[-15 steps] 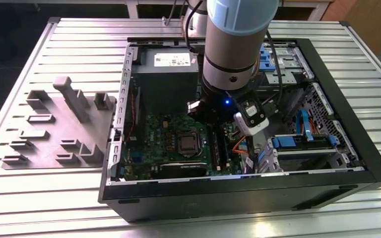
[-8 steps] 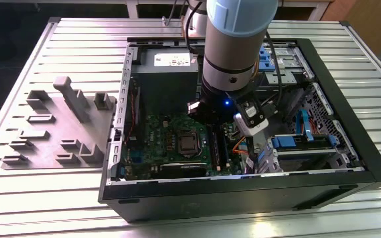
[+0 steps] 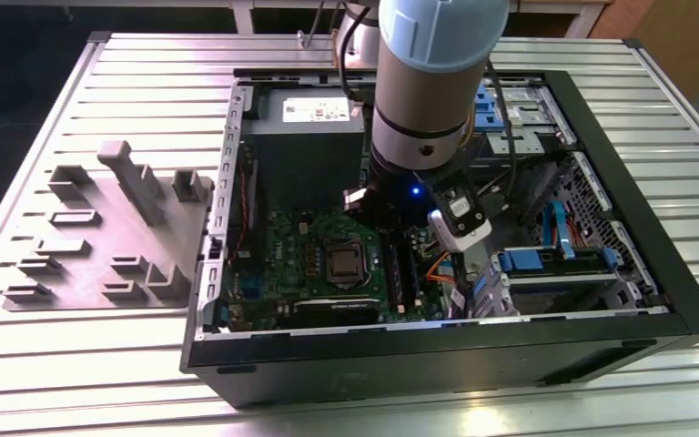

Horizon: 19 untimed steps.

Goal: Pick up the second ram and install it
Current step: 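Insert the second ram into the second slot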

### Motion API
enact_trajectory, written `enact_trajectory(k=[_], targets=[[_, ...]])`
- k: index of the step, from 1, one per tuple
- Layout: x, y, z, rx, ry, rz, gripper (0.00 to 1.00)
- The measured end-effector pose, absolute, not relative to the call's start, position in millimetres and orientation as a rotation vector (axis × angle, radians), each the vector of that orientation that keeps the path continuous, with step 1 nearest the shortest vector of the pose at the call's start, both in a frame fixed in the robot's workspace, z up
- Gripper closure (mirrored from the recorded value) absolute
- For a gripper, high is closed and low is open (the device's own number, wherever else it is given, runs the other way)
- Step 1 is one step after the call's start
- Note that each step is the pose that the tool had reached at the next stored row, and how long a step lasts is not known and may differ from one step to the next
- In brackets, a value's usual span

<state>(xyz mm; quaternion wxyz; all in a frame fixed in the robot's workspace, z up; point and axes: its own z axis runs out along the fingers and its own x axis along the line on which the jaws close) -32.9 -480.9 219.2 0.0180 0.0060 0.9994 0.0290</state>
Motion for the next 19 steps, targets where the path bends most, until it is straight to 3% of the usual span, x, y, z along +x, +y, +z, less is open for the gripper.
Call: enact_trajectory(k=[19], targets=[[-32.9,-480.9,213.6,0.019,3.104,0.089,0.89]])
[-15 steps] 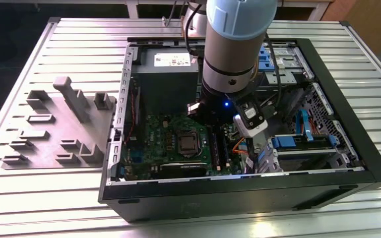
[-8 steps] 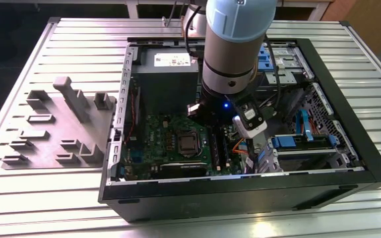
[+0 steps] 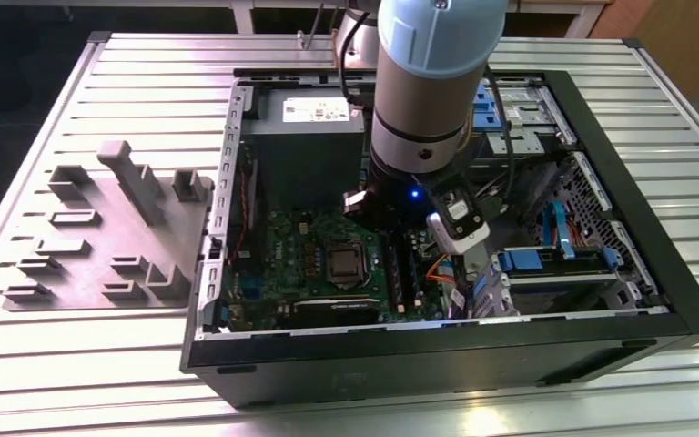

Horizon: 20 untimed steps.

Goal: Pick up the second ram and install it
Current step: 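Insert the second ram into the second slot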

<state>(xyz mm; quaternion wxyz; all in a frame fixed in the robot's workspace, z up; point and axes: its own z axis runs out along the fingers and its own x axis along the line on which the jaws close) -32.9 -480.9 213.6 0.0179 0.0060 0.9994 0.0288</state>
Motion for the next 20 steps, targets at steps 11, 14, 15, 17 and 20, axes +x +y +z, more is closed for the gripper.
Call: enact_trajectory(k=[11,14,15,17,20], targets=[[-32.9,-480.8,213.5,0.019,3.104,0.09,0.82],[-32.9,-480.9,219.2,0.019,3.104,0.09,0.82],[-32.9,-480.9,221.4,0.019,3.104,0.09,0.82],[-32.9,-480.9,225.9,0.019,3.104,0.09,0.82],[-32.9,-480.9,234.2,0.019,3.104,0.09,0.82]])
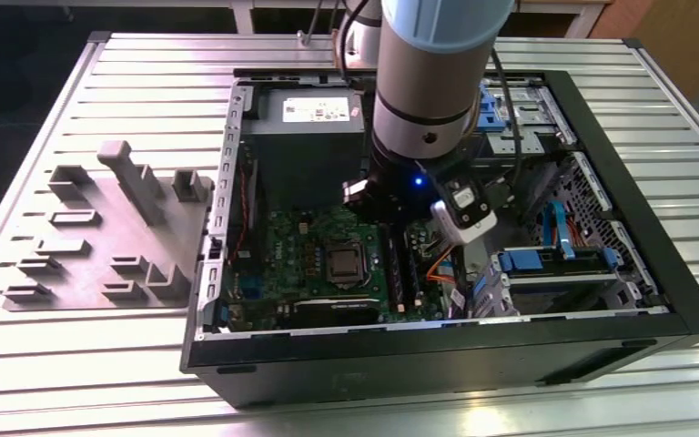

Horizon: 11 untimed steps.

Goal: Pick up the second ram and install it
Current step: 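Insert the second ram into the second slot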

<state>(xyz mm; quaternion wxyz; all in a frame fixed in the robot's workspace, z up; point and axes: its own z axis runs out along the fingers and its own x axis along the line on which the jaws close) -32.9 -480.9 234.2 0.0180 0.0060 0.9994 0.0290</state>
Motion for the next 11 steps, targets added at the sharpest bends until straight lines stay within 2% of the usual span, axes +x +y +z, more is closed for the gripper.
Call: enact_trajectory(k=[9,10,11], targets=[[-32.9,-480.9,237.0,0.019,3.104,0.09,0.82],[-32.9,-480.9,237.1,0.019,3.104,0.09,0.83],[-32.9,-480.9,237.2,0.019,3.104,0.09,0.89]])
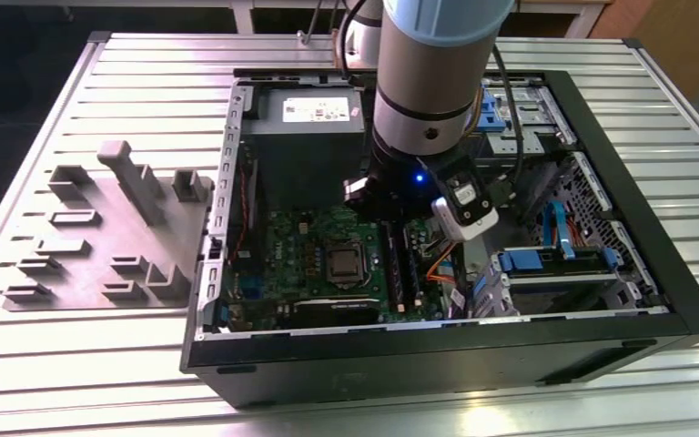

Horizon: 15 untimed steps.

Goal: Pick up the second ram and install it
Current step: 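Insert the second ram into the second slot, then press down the second ram until it locks into place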

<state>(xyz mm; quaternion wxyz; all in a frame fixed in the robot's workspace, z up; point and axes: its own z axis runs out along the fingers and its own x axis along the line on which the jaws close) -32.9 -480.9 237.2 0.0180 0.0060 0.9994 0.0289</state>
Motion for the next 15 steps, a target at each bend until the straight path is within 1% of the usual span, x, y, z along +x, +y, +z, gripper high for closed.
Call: enact_trajectory(k=[15], targets=[[-32.9,-480.9,240.2,0.019,3.104,0.09,0.9]])
